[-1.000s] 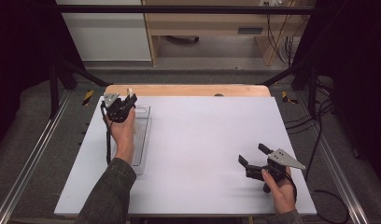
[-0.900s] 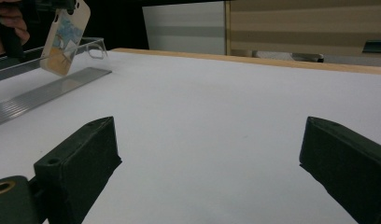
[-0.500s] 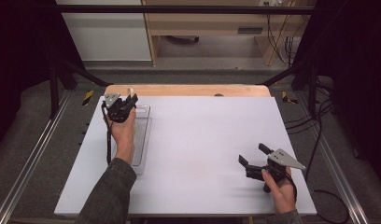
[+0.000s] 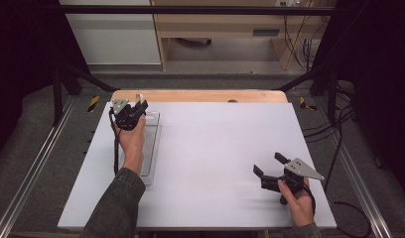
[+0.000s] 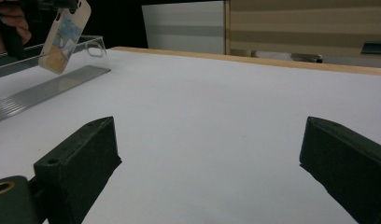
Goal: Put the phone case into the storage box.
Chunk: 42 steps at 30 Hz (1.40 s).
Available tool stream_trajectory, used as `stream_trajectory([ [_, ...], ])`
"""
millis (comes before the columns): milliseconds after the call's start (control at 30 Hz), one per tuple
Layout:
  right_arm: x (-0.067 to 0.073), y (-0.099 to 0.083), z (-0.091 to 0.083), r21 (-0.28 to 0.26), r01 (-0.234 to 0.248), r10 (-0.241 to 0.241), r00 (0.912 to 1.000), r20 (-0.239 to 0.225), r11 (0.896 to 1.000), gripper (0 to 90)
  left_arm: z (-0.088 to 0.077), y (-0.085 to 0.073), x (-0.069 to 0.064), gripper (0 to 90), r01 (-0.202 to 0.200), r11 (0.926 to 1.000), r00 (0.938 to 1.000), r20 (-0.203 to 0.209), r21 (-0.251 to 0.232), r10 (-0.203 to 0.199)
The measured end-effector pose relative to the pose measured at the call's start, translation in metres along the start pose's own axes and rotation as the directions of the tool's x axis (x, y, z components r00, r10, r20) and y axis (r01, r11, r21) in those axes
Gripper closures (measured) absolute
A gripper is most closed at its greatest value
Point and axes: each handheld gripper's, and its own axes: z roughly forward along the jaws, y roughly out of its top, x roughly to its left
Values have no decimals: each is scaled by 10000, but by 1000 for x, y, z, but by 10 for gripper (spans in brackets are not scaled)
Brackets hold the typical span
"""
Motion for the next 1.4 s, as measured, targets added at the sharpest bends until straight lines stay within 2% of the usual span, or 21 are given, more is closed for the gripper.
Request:
stream_trajectory([
  [567, 0, 0, 0, 15, -68, 68, 10000, 23, 10000, 41, 5, -5, -2, 730, -75, 9994, 9998, 187, 325, 69],
  [1400, -1, 0, 0, 22, -93, 93, 10000, 5, 10000, 42, 9, -7, -3, 702, 12, 9994, 9997, 226, 347, -19],
])
